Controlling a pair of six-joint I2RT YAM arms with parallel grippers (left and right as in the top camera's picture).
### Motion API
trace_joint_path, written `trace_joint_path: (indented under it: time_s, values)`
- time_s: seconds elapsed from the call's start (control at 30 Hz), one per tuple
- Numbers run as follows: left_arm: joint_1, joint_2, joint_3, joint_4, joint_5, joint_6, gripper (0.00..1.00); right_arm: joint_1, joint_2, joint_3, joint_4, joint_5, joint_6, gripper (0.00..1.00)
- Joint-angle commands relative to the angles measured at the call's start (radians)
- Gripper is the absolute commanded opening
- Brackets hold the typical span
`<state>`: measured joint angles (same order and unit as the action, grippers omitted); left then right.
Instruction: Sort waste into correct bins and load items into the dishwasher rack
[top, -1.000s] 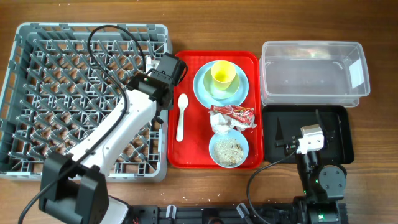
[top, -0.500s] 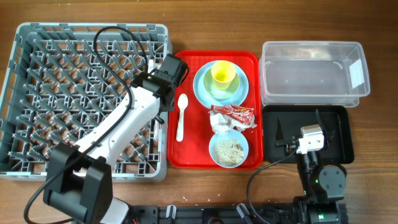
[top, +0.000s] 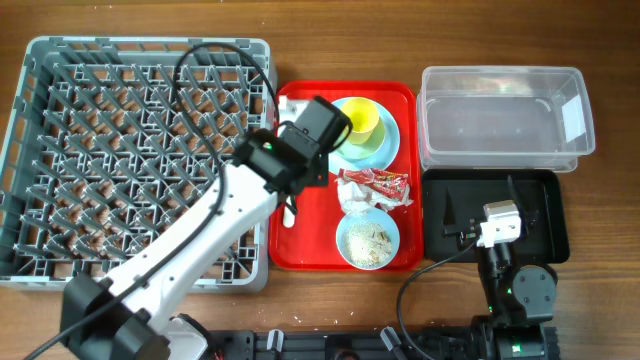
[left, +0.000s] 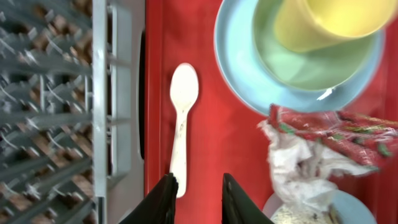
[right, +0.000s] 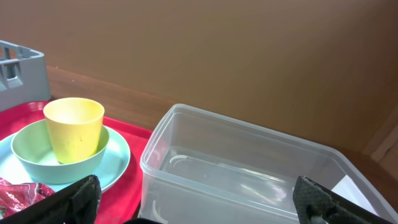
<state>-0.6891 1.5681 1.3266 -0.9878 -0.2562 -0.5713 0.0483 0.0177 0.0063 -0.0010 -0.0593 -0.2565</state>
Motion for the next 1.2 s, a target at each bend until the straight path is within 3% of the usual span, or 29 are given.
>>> trace_joint_path:
  time_s: [0.0,0.2,0.47,0.53,0.63,0.73,0.83,1.0,1.17]
  values:
    - [-0.009,0.065,-0.133,0.074,-0.053,-0.160,0.31,0.001,-0.004,-0.001,0.003,0.006,-0.005,1.00]
    - [-0.008,0.181,-0.261,0.289,-0.059,-0.172,0.33,0.001,-0.004,-0.001,0.003,0.006,-0.005,1.00]
    - [-0.010,0.336,-0.270,0.372,-0.022,-0.178,0.33,0.001,-0.004,-0.001,0.003,0.005,-0.005,0.99]
    - [-0.010,0.348,-0.270,0.384,0.033,-0.178,0.22,0.001,-0.004,-0.001,0.003,0.006,-0.005,1.00]
    - [-0.010,0.348,-0.270,0.401,0.086,-0.178,0.18,0.001,-0.004,-0.001,0.003,0.005,-0.005,1.00]
    - [-0.010,0.347,-0.270,0.401,0.092,-0.178,0.04,0.001,-0.004,-0.001,0.003,0.006,-0.005,1.00]
    - [-0.010,0.347,-0.270,0.401,0.103,-0.177,0.04,0.001,-0.004,-0.001,0.003,0.006,-0.005,1.00]
    - [-0.010,0.278,-0.270,0.381,0.087,-0.166,0.04,0.001,-0.004,-0.001,0.003,0.006,-0.005,1.00]
    - [-0.008,0.052,-0.269,0.344,0.002,-0.165,0.04,0.001,-0.004,-0.001,0.003,0.006,-0.005,1.00]
